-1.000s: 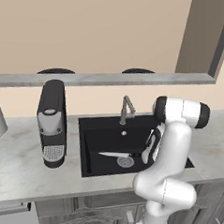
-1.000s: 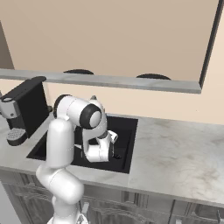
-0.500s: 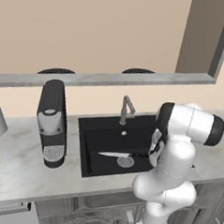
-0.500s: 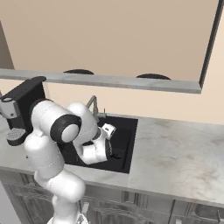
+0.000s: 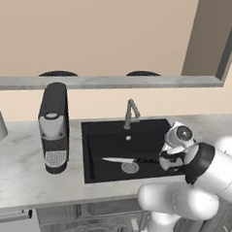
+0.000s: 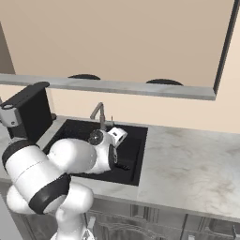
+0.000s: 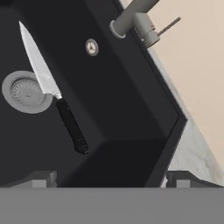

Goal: Move the cutting board and knife to the sink. Then move spray from the cabinet to the counter.

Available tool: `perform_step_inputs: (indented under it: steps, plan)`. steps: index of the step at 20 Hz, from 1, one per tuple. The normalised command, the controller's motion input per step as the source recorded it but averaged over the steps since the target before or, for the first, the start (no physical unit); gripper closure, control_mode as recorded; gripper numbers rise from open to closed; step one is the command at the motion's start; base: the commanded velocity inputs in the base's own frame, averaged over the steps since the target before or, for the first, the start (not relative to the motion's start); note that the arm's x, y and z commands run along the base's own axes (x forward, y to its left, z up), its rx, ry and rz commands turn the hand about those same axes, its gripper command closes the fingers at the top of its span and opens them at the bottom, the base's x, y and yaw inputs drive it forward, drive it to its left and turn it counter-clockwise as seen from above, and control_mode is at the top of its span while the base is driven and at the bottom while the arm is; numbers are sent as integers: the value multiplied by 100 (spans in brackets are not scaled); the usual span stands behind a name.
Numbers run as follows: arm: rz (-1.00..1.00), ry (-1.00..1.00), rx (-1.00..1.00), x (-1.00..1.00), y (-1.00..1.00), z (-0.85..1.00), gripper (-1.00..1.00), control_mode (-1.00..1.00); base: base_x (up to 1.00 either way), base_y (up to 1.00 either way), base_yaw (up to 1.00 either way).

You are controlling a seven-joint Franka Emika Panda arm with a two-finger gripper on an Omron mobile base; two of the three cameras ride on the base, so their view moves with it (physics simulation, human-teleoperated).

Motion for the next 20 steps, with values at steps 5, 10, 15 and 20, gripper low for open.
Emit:
perform_step_inputs:
  steps: [5, 10, 15, 20]
  plan:
    - [-18, 22, 10, 0, -58, 100, -100, -100, 0, 0, 0]
    - [-12, 22, 11, 0, -48, 100, -100, -100, 0, 0, 0]
    - [-10, 15, 11, -29, -23, 95, -100, -100, 0, 0, 0]
    - [-20, -11, 11, -94, 2, 24, -100, -100, 0, 0, 0]
